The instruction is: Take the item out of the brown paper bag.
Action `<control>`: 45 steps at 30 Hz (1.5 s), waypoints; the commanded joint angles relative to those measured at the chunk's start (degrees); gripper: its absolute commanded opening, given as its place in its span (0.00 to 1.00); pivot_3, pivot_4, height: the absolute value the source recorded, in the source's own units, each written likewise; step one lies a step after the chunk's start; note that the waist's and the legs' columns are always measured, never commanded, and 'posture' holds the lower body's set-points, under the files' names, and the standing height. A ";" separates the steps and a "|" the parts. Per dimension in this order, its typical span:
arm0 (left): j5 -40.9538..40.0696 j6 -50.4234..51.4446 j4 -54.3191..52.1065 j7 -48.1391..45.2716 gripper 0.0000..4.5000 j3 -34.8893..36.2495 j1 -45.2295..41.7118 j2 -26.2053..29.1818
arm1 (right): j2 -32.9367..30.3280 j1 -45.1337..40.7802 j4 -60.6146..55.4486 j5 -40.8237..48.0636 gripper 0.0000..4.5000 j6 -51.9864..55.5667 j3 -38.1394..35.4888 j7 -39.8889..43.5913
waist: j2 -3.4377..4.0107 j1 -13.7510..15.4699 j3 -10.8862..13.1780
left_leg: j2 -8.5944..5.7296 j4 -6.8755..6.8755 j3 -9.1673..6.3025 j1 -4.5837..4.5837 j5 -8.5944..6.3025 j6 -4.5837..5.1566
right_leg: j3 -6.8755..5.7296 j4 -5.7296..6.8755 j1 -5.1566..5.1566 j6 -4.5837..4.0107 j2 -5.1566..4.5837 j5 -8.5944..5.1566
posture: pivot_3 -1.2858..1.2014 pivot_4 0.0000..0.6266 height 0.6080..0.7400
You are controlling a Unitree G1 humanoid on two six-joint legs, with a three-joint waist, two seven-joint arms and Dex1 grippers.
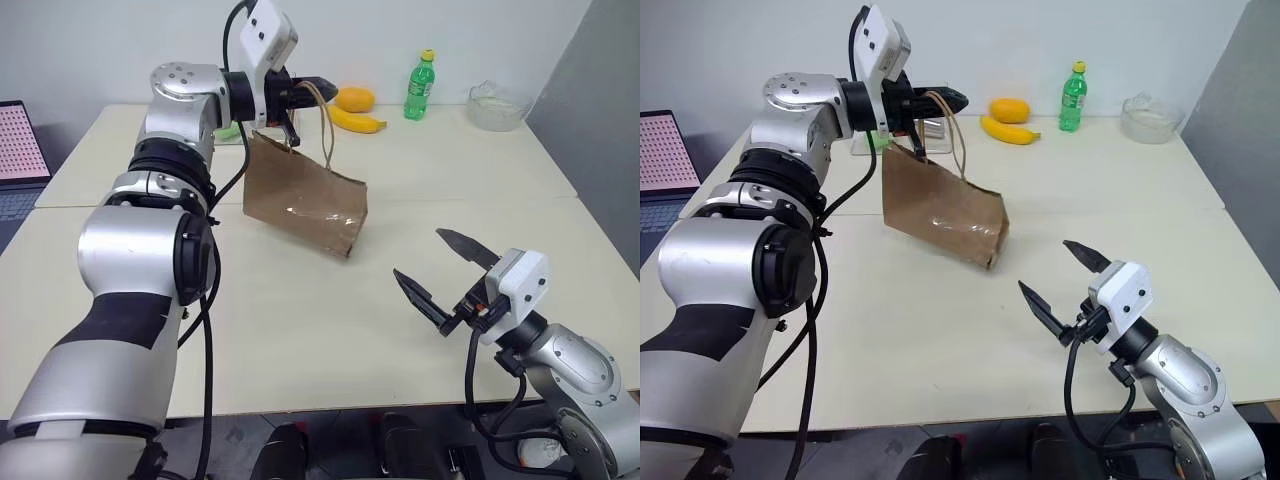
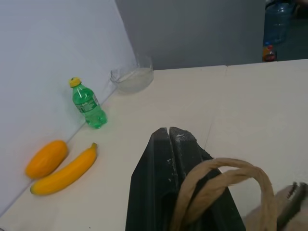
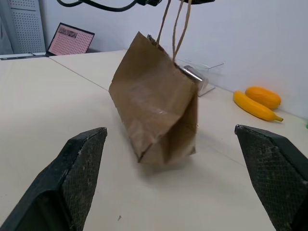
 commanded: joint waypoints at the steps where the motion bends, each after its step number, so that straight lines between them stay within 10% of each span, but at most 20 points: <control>1: 0.24 -0.19 -1.12 2.16 0.01 0.65 -1.71 0.00 | -0.25 -0.98 -1.20 0.35 1.00 -0.84 -1.68 -0.12 | 0.00 0.00 0.00 | 0.00 0.00 0.00 0.00 0.00 0.00 | 0.00 0.00 0.00 0.00 0.00 0.00 | 0.52 0.24 1.00; 23: 3.31 -1.16 -1.24 4.20 0.01 -1.03 2.68 -2.70 | 0.85 -1.80 -2.92 0.56 1.00 -0.80 -2.18 -0.53 | 0.00 0.00 0.00 | -0.01 0.10 0.00 -0.01 0.00 0.00 | 0.00 0.04 0.01 -0.01 0.00 0.01 | 0.52 0.24 1.00; 38: 0.91 0.30 -3.12 -5.22 0.95 0.55 4.78 2.61 | -0.27 -2.26 -2.16 0.48 1.00 0.46 -0.81 0.47 | 0.01 -0.10 0.00 | -0.01 0.14 0.01 -0.01 0.00 0.00 | 0.01 0.07 0.02 -0.01 0.00 0.01 | 0.52 0.24 1.00; 45: -4.39 4.43 -10.60 -11.32 0.95 3.39 11.52 6.78 | -0.67 -4.37 -0.77 0.61 1.00 1.63 -0.23 0.17 | 0.01 -0.14 -0.01 | 0.00 0.19 -0.01 0.00 0.00 0.00 | 0.00 0.09 0.03 -0.01 0.00 0.01 | 0.52 0.24 1.00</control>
